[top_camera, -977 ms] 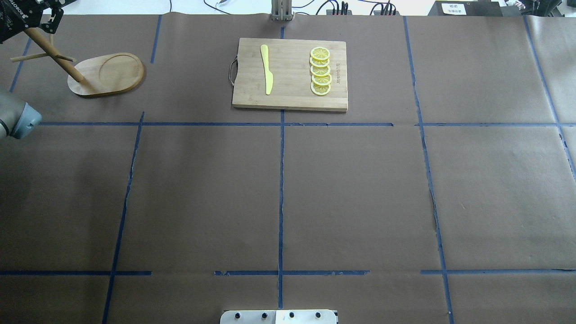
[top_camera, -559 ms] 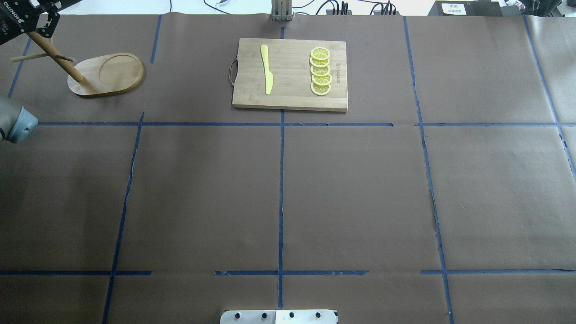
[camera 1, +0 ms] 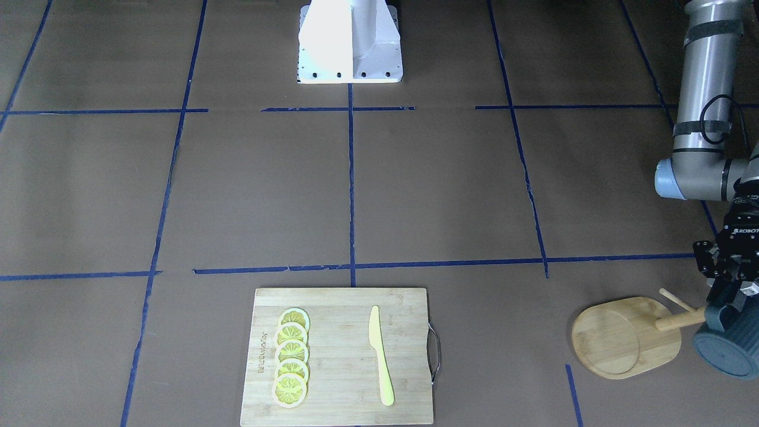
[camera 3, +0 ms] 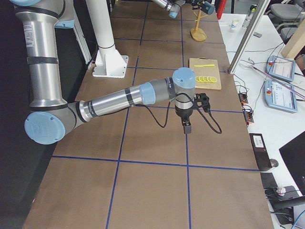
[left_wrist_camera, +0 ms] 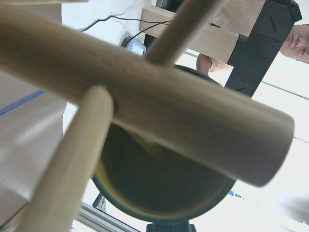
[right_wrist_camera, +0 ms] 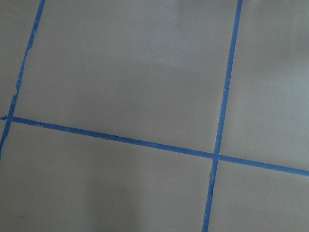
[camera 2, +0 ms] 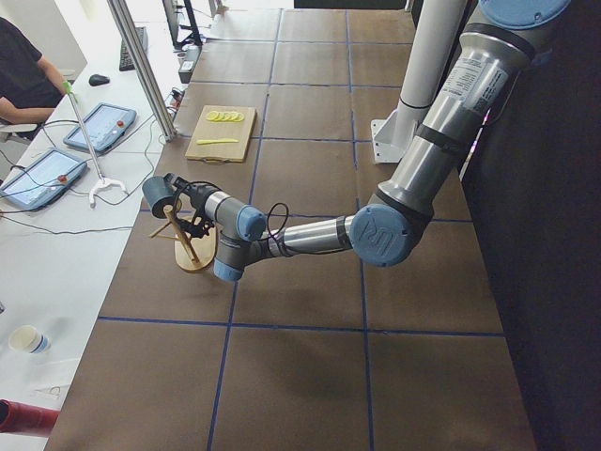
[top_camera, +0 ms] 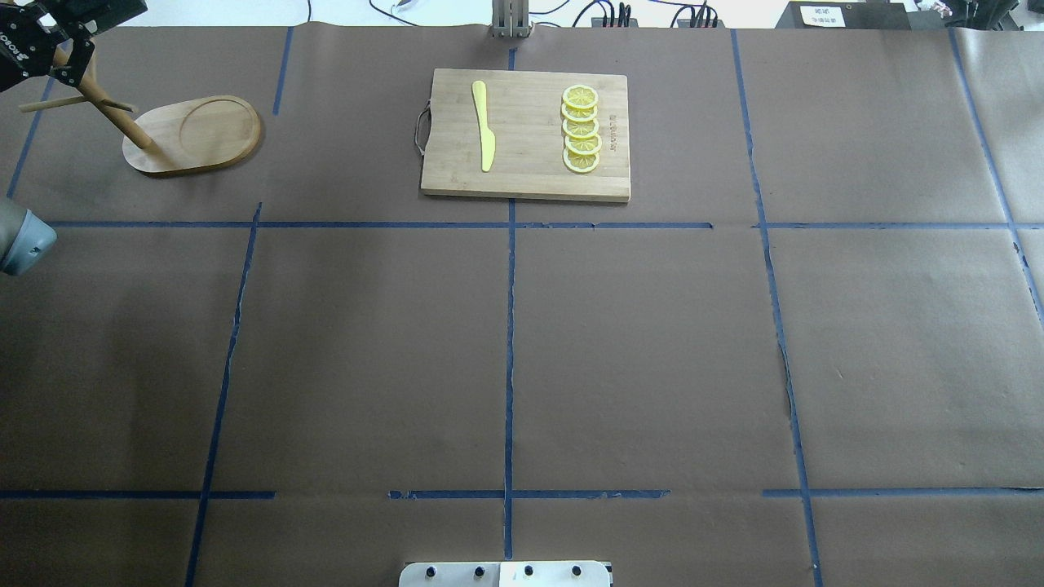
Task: Hang cup on storage rack
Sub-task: 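Lower the mug handle onto the rack peg with the left gripper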
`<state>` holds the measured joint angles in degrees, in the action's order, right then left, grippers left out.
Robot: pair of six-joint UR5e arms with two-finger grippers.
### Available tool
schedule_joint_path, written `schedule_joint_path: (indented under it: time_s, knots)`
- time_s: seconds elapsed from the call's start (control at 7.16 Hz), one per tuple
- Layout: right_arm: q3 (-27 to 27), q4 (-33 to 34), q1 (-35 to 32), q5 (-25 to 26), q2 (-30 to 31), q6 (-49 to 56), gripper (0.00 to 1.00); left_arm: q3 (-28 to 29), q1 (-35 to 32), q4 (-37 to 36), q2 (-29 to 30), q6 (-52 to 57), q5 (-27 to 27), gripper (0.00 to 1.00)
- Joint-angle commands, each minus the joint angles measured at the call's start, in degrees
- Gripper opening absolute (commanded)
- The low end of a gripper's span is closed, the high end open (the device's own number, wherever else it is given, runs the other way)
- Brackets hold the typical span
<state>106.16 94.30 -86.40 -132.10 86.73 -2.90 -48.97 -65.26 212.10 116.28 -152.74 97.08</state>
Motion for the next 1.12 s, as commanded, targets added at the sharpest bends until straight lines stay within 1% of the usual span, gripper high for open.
schedule_joint_path:
  time_s: [0.0,0.28,0.7,0.98]
  knots:
    - [-0.2,0.0,0.0,0.0,0.1,0.0,1.0,-0.1,0.6,0.2,-0.2,0.2,-0.2,0.0]
    - [-0.3,0.0,0.0,0.0,0.1,0.0,1.0,0.2,1.9,1.4,-0.3,0.3,-0.3,0.0]
    - [-0.3,0.0,0.1,0.0,0.0,0.0,1.0,0.0,2.2,3.6,-2.0,0.2,-0.2,0.0]
    - [-0.2,0.0,0.0,0.0,0.0,0.0,1.0,0.0,2.2,3.7,-2.0,0.1,-0.2,0.0]
